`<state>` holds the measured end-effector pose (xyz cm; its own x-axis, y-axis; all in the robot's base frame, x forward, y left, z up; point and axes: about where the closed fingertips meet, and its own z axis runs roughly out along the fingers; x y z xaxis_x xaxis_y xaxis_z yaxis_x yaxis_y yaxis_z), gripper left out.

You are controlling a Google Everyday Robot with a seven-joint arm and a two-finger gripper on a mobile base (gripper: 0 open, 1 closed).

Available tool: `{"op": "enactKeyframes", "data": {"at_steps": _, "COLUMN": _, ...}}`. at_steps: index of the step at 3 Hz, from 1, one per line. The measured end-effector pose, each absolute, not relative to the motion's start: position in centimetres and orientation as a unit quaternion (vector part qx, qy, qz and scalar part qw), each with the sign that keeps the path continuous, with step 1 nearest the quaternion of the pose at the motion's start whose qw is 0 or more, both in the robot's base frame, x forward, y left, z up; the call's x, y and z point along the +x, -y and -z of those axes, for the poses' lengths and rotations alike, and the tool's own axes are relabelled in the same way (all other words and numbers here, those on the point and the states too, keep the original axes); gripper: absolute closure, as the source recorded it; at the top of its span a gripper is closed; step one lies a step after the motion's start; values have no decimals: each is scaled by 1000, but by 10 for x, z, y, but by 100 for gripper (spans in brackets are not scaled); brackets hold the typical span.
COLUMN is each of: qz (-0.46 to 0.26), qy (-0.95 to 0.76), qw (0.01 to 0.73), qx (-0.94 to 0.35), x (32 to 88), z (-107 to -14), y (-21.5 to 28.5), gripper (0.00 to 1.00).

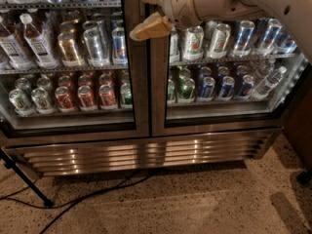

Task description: Open left fridge door

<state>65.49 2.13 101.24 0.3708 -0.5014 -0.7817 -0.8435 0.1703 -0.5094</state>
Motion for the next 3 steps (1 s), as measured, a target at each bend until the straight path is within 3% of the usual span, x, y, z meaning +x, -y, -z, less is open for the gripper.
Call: {"op": "enactKeyframes", "data": {"at_steps": 3, "qz": -157, "qy": -535, "qw": 543, "qx": -627, "x": 659, "z": -1013, "y": -17, "gripper": 31}}
